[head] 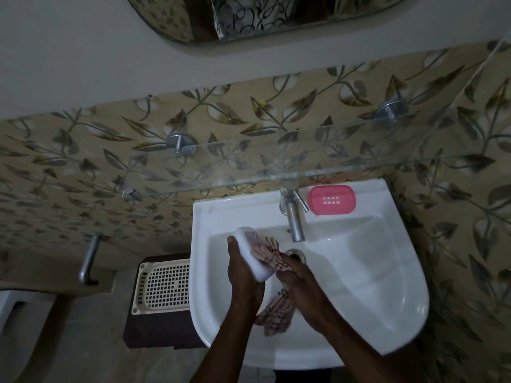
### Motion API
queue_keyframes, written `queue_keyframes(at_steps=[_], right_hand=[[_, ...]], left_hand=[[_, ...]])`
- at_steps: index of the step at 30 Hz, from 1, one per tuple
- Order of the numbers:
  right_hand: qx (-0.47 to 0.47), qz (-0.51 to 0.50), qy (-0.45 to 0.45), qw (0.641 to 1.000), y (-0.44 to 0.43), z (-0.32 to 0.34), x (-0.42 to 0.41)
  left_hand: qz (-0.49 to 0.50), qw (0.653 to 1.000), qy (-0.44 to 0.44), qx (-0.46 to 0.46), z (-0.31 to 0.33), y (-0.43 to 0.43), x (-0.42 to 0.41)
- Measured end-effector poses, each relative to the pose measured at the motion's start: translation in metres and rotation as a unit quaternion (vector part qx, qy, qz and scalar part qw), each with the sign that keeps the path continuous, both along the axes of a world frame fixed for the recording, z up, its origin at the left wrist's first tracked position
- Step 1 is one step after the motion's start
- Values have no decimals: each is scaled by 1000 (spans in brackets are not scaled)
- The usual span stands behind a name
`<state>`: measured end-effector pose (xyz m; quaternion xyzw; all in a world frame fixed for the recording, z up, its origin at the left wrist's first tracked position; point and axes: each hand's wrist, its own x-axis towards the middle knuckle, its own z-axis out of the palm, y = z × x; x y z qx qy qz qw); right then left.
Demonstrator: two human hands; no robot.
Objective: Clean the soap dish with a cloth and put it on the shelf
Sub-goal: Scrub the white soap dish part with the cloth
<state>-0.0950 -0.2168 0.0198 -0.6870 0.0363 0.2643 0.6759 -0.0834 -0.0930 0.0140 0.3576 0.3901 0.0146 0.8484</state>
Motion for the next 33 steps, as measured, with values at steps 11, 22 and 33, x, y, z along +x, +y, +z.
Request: queue_keyframes(at_steps=[11, 22, 33], right_hand=[[95, -79, 34, 992, -30, 18, 27], [291, -105, 143, 940, -18, 34, 71], [42, 68, 142, 987, -45, 38, 65]], left_hand=[[-150, 981, -98, -72, -23, 58, -29], [-340, 906, -236, -86, 40, 60, -23], [-431, 870, -167, -174, -2, 52, -41]])
